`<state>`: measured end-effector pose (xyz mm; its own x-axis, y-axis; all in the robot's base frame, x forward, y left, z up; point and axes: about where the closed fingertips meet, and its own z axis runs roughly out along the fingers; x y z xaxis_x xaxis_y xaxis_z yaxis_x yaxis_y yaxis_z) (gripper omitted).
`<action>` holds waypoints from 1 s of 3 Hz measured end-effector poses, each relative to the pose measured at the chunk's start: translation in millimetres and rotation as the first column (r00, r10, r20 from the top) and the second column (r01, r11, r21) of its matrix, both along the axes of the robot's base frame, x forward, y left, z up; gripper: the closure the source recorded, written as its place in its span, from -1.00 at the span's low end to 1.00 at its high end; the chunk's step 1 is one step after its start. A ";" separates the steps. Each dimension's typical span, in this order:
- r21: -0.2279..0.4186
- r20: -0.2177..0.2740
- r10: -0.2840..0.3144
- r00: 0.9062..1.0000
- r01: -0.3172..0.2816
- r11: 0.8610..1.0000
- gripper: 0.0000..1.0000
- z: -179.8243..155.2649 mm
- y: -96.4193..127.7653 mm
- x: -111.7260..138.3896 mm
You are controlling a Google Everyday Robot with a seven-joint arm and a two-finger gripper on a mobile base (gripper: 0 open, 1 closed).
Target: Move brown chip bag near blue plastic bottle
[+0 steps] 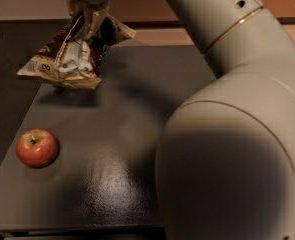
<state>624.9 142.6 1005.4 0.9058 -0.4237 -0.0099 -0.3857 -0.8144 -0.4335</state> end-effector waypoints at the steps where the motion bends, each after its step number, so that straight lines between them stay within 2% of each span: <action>1: 0.055 0.054 0.005 0.999 -0.008 0.998 1.00 31.2 44.3 15.9; 2: 0.121 0.115 -0.004 0.993 -0.010 0.993 1.00 61.4 81.7 31.8; 3: 0.146 0.134 -0.011 0.991 -0.009 0.989 1.00 64.8 88.6 37.8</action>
Offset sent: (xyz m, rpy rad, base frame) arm 0.0403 0.0801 0.0872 0.0765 -0.0834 0.0111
